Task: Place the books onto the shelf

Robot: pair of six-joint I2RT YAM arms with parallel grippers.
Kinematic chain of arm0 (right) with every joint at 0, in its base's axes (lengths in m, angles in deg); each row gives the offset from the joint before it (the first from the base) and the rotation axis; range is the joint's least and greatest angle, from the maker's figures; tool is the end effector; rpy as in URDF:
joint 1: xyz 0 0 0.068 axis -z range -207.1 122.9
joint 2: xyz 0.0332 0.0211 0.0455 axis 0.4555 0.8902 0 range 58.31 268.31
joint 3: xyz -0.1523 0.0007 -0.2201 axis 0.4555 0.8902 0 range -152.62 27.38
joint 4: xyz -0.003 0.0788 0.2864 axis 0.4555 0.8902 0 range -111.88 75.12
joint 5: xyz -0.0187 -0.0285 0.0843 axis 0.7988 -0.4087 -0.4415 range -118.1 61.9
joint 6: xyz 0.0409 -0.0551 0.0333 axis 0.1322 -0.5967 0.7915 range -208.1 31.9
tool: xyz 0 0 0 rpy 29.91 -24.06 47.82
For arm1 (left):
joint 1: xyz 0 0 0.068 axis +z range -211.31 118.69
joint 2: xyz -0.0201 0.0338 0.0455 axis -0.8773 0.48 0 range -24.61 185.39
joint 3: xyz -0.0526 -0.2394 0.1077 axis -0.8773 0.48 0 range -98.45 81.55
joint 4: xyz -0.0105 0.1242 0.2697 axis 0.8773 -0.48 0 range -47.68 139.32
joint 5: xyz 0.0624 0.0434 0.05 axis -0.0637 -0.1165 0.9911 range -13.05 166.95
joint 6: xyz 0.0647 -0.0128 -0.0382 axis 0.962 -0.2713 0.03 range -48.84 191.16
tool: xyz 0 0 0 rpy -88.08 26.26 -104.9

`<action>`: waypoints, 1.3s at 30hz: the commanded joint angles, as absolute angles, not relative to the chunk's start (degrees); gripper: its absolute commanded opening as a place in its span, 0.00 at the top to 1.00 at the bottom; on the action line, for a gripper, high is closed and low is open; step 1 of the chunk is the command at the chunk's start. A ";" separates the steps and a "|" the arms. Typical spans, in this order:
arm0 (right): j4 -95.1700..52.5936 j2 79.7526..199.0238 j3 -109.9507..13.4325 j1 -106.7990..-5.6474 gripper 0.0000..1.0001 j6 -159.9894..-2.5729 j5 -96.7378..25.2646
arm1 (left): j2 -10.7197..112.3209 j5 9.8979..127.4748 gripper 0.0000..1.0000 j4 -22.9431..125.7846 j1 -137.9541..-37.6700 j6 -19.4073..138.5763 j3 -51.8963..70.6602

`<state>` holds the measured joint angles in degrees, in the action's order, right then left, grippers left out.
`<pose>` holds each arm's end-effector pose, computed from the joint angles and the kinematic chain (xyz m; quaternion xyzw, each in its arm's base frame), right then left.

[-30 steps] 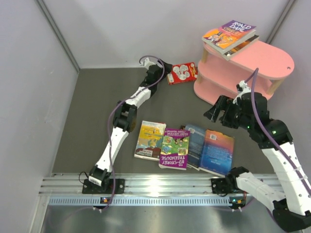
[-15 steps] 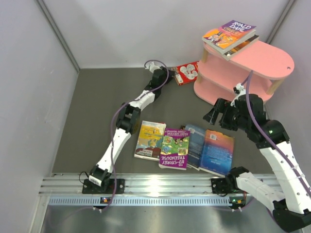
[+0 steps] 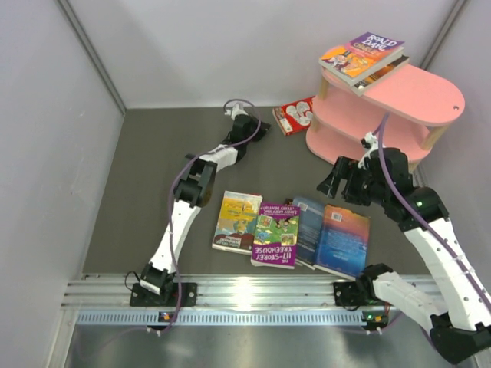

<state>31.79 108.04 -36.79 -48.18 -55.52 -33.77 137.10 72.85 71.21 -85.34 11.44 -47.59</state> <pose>0.2018 0.0847 0.3520 0.0693 0.9000 0.2331 0.3618 0.6122 -0.2779 0.0675 -0.2140 0.7392 -0.4463 0.4566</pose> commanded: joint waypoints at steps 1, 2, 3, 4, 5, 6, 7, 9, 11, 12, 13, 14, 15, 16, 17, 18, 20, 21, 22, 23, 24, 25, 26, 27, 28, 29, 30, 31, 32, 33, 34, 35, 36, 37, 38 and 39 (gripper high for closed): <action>22.61 114.00 -38.88 -47.66 0.18 -58.29 -37.23 | 121.33 73.15 1.00 78.21 -83.73 13.77 -32.23; 20.85 115.86 -39.42 -47.84 0.18 -58.39 -37.85 | 114.94 74.30 1.00 78.58 -83.12 13.95 -23.91; 19.00 117.88 -40.03 -47.93 0.18 -58.48 -39.07 | 112.01 74.92 1.00 78.93 -82.76 14.64 -20.26; 14.29 122.25 -41.52 -48.01 0.18 -58.48 -39.78 | 109.19 75.01 1.00 78.33 -82.41 17.26 -17.09; 12.59 124.64 -42.66 -48.19 0.18 -58.39 -40.39 | 106.64 75.45 1.00 77.10 -82.15 18.24 -11.93; 11.09 127.10 -44.15 -48.54 0.18 -58.48 -40.40 | 101.74 75.89 1.00 75.35 -81.71 18.69 -9.61; 9.25 131.74 -47.39 -48.72 0.18 -58.82 -39.97 | 99.61 74.85 1.00 74.20 -81.44 19.56 -7.50; 8.09 136.07 -50.57 -48.89 0.17 -59.26 -35.08 | 94.50 73.09 0.85 68.59 -81.26 21.06 -3.45; 9.39 142.31 -56.80 -48.98 0.16 -59.79 -30.32 | 89.77 70.81 0.62 62.97 -81.26 22.30 0.05; 10.62 144.42 -59.26 -48.98 0.15 -60.32 -24.90 | 88.26 69.84 0.57 62.42 -81.26 22.12 1.82; 11.94 147.83 -63.64 -48.98 0.15 -60.50 -23.10 | 86.51 68.87 0.46 61.98 -81.35 21.95 3.57; 13.00 149.26 -65.25 -48.98 0.15 -60.85 -21.69 | 83.44 67.90 0.40 61.97 -81.53 21.77 7.16; 13.44 150.41 -66.39 -48.81 0.15 -61.46 -20.11 | 82.11 66.94 0.30 61.71 -81.70 21.77 8.59; 13.80 151.90 -67.97 -48.89 0.16 -61.73 -19.84 | 81.14 66.23 0.29 60.93 -81.79 22.55 9.47; 14.15 152.26 -68.33 -48.98 0.15 -61.99 -19.75 | 80.08 65.96 0.20 60.40 -82.05 22.65 10.35; 14.67 152.18 -68.08 -48.98 0.16 -62.08 -19.57 | 79.99 64.13 0.17 60.83 -82.05 22.91 10.53; 14.16 149.81 -64.66 -48.98 0.15 -61.82 -19.48 | 81.90 61.67 0.10 62.23 -82.05 22.39 8.79; 13.54 148.32 -62.47 -48.89 0.15 -61.21 -19.40 | 83.22 58.96 0.10 63.11 -81.97 21.69 7.56; 12.75 144.91 -57.58 -48.98 0.15 -60.85 -19.57 | 84.54 57.71 0.11 66.68 -81.88 19.68 5.02; 11.96 143.31 -54.92 -48.89 0.15 -60.41 -20.01 | 87.34 57.09 0.12 69.16 -81.79 18.01 3.78; 9.87 141.64 -49.76 -48.98 0.15 -59.89 -22.18 | 88.93 56.82 0.12 71.79 -81.79 13.99 2.55; 8.98 138.93 -47.44 -48.98 0.15 -59.80 -23.77 | 90.60 57.08 0.12 77.30 -81.70 12.21 0.88; 8.01 137.86 -45.33 -48.98 0.15 -59.97 -25.09 | 94.10 57.69 0.12 79.53 -81.70 10.88 -3.05; 6.43 136.89 -43.14 -49.16 0.15 -60.23 -27.37 | 95.87 58.92 0.11 81.64 -81.70 8.61 -5.26; 2.94 136.10 -39.72 -49.16 0.15 -60.67 -27.83 | 97.81 61.63 0.11 82.88 -81.70 7.28 -7.46; 2.12 136.61 -39.42 -49.24 0.15 -61.11 -30.01 | 100.96 63.05 0.12 82.72 -81.18 5.61 -11.66; 1.24 139.32 -41.51 -49.16 0.15 -61.64 -30.99 | 102.03 64.54 0.12 81.41 -80.74 2.20 -14.92; 0.27 141.26 -43.27 -49.24 0.15 -62.25 -31.17 | 102.57 65.51 0.12 79.40 -80.30 0.95 -15.39; -0.69 143.63 -45.29 -49.24 0.14 -63.21 -31.35 | 101.70 66.13 0.12 76.33 -79.69 0.50 -15.04; -1.66 146.26 -50.44 -49.16 0.14 -63.66 -31.35 | 100.56 66.66 0.12 75.86 -79.51 1.98 -13.91; -2.36 153.07 -53.98 -49.16 0.14 -64.18 -31.09 | 97.42 67.88 0.12 74.82 -79.42 3.39 -10.50; -1.94 157.06 -58.10 -49.07 0.14 -64.71 -31.00 | 95.73 67.81 0.12 71.93 -79.42 5.05 -8.64; -0.80 161.19 -67.63 -48.89 0.13 -65.15 -30.91 | 93.89 67.46 0.12 70.25 -79.33 8.38 -6.62; 0.60 169.93 -73.03 -48.81 0.13 -65.33 -31.00 | 91.78 67.37 0.13 68.49 -79.42 9.80 -1.99; 4.62 174.45 -78.91 -48.46 0.13 -65.42 -31.00 | 87.67 67.19 0.13 67.26 -79.42 10.60 0.66; 6.31 178.76 -90.20 -48.28 0.13 -64.29 -30.39 | 85.46 66.93 0.13 66.55 -79.42 11.56 3.65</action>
<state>5.97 168.52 -72.68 -48.68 -63.32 -30.47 95.16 66.12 69.46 -79.27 7.46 -1.63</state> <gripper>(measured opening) 0.864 0.874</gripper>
